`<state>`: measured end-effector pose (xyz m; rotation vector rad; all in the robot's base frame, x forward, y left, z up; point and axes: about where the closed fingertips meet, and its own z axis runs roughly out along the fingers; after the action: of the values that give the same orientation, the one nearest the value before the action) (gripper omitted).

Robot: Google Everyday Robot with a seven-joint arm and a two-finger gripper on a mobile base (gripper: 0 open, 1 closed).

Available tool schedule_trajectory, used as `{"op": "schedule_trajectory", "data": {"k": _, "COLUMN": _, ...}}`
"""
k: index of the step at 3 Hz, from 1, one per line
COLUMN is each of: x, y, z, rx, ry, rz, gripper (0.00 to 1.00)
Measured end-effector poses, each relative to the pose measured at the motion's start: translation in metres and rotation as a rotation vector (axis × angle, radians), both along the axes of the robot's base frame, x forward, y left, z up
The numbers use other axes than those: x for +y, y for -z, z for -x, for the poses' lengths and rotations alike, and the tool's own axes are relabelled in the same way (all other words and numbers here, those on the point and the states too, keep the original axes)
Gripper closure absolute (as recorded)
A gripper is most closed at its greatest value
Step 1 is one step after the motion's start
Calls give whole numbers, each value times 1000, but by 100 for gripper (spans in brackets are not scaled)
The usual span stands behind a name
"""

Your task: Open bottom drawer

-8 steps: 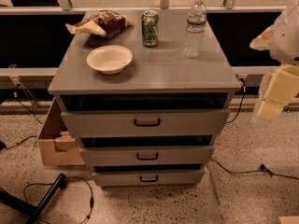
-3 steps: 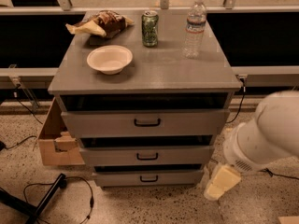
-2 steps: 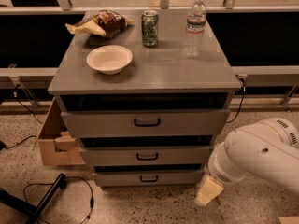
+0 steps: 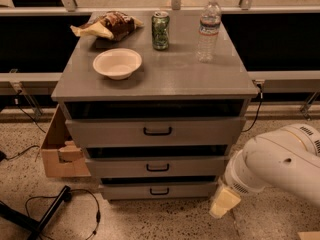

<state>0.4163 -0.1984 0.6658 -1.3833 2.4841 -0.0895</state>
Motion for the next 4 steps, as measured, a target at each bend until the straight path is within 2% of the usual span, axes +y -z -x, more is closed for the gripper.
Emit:
{"op": "schedule_trajectory", "data": {"k": 1, "x": 5, "y": 20, "z": -3, "rx": 25, "ry": -11, "rz": -4, "gripper": 0}}
{"op": "schedule_trajectory", "data": {"k": 2, "x": 20, "y": 74, "z": -16, "rx": 63, "ry": -38, "rz": -14, "gripper": 0}}
{"op": "schedule_trajectory", "data": {"k": 3, "x": 35, "y": 138, "z": -25, "rx": 57, "ry": -132, "rz": -28, "gripper": 0}}
{"op": "schedule_trajectory", "data": {"k": 4, "x": 51, "y": 189, "z": -44, "rx": 15, "ry": -243, "rz": -35, "gripper": 0}}
